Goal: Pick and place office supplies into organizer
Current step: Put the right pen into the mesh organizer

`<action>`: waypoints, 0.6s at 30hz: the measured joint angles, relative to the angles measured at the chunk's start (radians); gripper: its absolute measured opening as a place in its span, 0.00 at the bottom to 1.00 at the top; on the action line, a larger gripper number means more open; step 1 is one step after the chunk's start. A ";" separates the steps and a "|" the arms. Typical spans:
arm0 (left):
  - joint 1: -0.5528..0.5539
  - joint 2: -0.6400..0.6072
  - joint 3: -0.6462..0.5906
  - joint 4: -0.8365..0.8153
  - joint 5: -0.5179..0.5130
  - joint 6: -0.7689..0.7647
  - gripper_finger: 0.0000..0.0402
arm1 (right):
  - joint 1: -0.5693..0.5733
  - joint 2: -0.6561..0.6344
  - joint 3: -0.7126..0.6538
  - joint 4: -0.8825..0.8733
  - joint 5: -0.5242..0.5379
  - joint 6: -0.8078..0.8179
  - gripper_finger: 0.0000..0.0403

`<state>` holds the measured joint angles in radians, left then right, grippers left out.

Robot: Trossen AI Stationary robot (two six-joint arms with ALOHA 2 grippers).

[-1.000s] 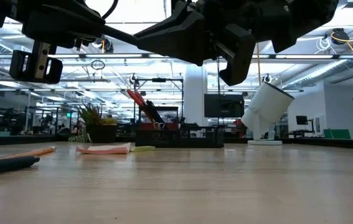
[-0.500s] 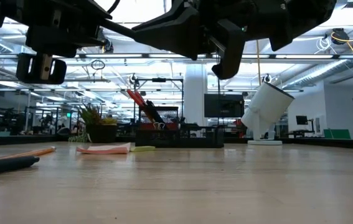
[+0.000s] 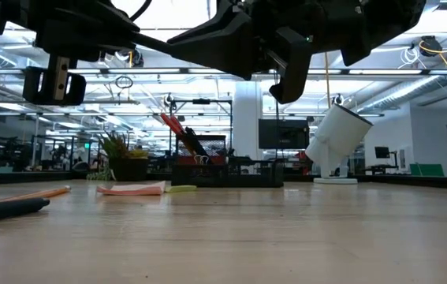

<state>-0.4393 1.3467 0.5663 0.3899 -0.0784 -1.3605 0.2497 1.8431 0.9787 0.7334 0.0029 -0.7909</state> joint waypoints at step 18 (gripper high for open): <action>-0.054 0.000 -0.001 0.017 -0.053 0.093 0.07 | 0.088 -0.194 -0.004 -0.193 0.098 0.241 0.49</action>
<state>-0.4929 1.3468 0.5655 0.4066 -0.1315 -1.2677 0.3373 1.6489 0.9749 0.5406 0.1006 -0.5500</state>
